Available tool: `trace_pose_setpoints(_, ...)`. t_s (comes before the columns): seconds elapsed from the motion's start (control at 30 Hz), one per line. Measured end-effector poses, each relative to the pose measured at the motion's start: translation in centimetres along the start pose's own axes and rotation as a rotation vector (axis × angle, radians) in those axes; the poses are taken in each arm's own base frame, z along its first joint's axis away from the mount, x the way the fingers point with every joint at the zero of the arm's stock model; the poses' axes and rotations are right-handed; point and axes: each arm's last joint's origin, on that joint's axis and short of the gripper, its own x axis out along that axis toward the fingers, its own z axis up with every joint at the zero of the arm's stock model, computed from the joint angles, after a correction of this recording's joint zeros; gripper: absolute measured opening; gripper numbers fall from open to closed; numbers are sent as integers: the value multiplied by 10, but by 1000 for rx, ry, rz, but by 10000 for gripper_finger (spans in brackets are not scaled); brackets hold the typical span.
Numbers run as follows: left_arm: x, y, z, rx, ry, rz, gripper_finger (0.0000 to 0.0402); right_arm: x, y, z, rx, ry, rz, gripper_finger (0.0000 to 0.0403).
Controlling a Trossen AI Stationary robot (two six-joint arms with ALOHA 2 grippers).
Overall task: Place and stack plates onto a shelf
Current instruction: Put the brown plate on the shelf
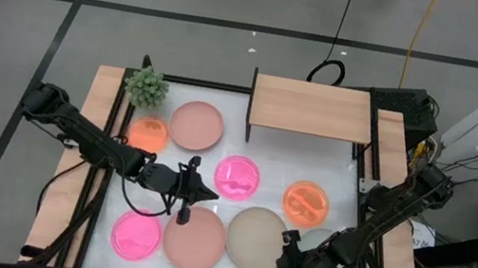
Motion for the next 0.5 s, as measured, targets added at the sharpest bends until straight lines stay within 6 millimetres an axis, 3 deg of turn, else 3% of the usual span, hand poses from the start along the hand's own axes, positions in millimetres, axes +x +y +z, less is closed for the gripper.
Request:
trace_pose_setpoints(0.23, 1, 3, 1, 6, -2, 9, 1, 21, 2, -8, -211, 71, -20, 177)
trace_pose_setpoints(0.5, 1, 6, 1, 12, 3, 20, 1, 23, -2, -7, -280, 76, -31, 130)
